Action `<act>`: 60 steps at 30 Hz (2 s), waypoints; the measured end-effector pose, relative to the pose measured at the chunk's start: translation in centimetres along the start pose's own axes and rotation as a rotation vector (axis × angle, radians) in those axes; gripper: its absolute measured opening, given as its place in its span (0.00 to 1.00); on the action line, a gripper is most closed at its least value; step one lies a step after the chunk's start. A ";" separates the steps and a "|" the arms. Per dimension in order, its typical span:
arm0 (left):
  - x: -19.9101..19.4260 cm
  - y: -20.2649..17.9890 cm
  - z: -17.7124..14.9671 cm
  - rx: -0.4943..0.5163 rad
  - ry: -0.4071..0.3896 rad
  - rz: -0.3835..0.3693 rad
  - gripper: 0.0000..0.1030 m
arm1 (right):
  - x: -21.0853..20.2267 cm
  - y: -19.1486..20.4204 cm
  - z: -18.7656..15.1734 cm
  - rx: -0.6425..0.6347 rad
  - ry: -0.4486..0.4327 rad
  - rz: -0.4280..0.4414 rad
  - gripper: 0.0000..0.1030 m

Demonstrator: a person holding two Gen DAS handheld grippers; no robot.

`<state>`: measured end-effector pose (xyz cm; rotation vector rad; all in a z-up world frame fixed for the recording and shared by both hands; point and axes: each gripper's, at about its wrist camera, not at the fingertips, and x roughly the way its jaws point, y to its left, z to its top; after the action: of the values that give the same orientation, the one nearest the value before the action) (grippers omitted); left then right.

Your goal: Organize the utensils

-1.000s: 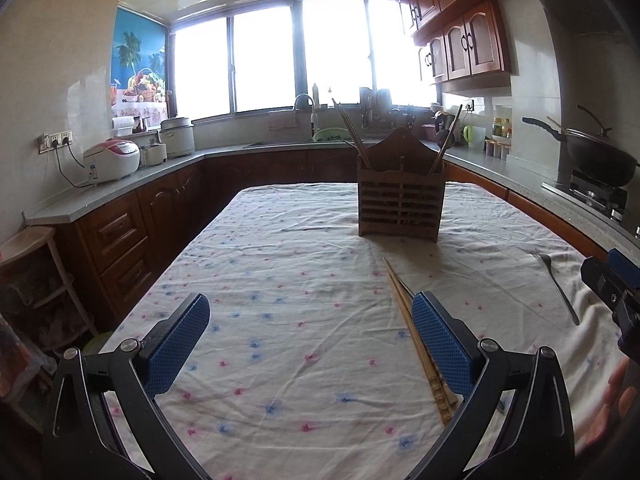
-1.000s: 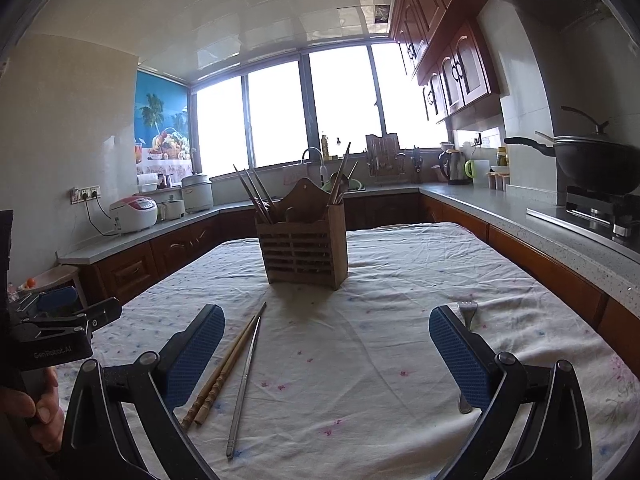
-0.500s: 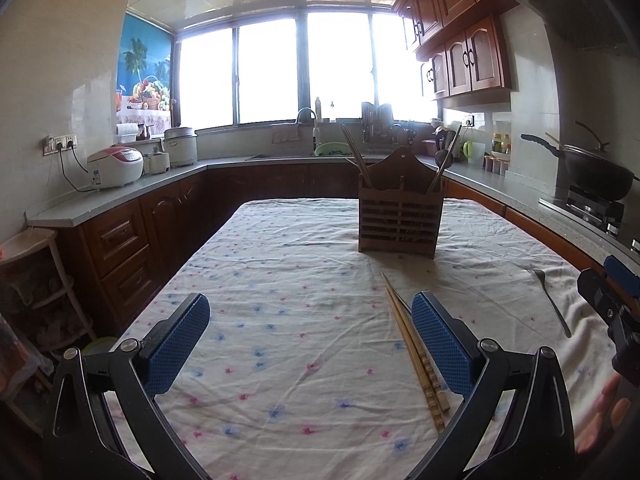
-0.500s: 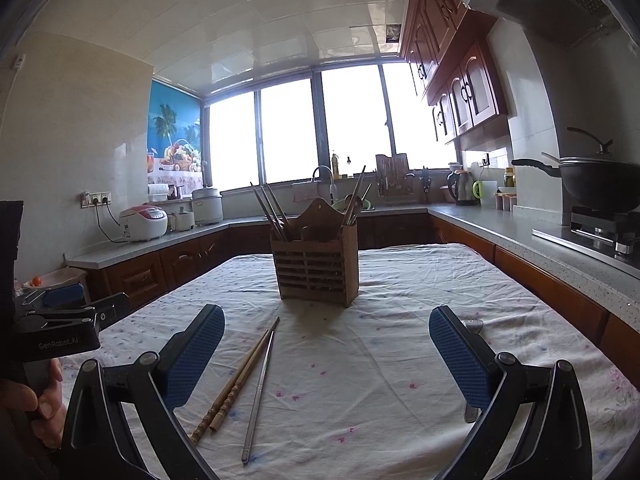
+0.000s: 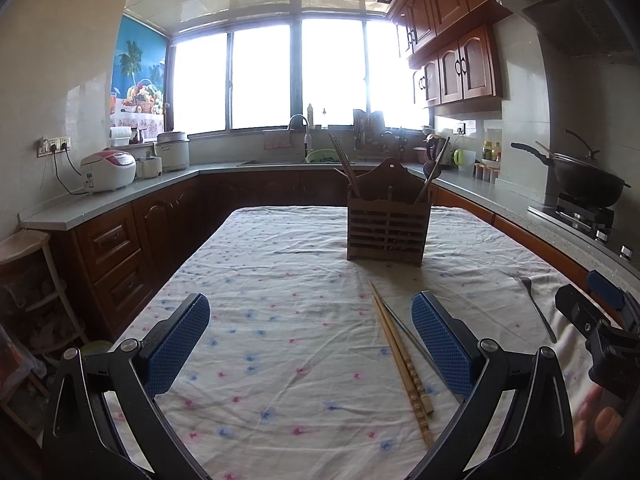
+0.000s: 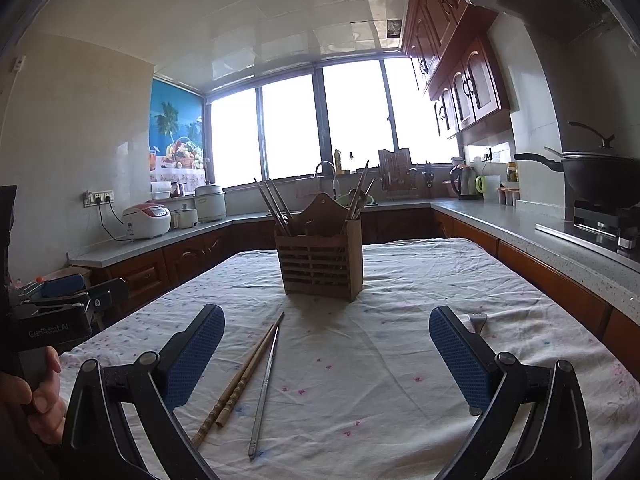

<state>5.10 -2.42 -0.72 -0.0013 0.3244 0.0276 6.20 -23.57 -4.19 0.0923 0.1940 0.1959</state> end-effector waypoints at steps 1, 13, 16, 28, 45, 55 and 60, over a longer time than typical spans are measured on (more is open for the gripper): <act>0.0 0.0 0.0 0.001 0.004 -0.004 1.00 | 0.1 -0.1 0.0 0.005 0.006 -0.003 1.00; 0.5 -0.3 -0.1 0.000 0.024 -0.007 1.00 | 0.2 -0.4 -0.1 0.020 0.020 -0.007 1.00; 0.5 -0.3 -0.2 0.000 0.029 -0.016 1.00 | 0.2 -0.3 -0.2 0.017 0.018 -0.005 1.00; 0.5 -0.1 -0.1 -0.007 0.030 -0.017 1.00 | 0.1 -0.3 0.0 0.024 0.013 -0.007 1.00; 0.7 0.0 -0.2 -0.012 0.043 -0.028 1.00 | 0.3 -0.2 0.2 0.025 0.010 -0.001 1.00; 0.8 -0.3 -0.1 -0.004 0.048 -0.037 1.00 | 0.1 0.2 0.4 0.020 0.005 0.009 1.00; 0.8 -0.3 0.0 -0.004 0.050 -0.039 1.00 | -0.2 0.4 0.8 0.012 -0.008 0.016 1.00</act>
<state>5.88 -2.70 -0.98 -0.0120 0.3747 -0.0101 6.11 -23.28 -3.31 0.1069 0.1864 0.2102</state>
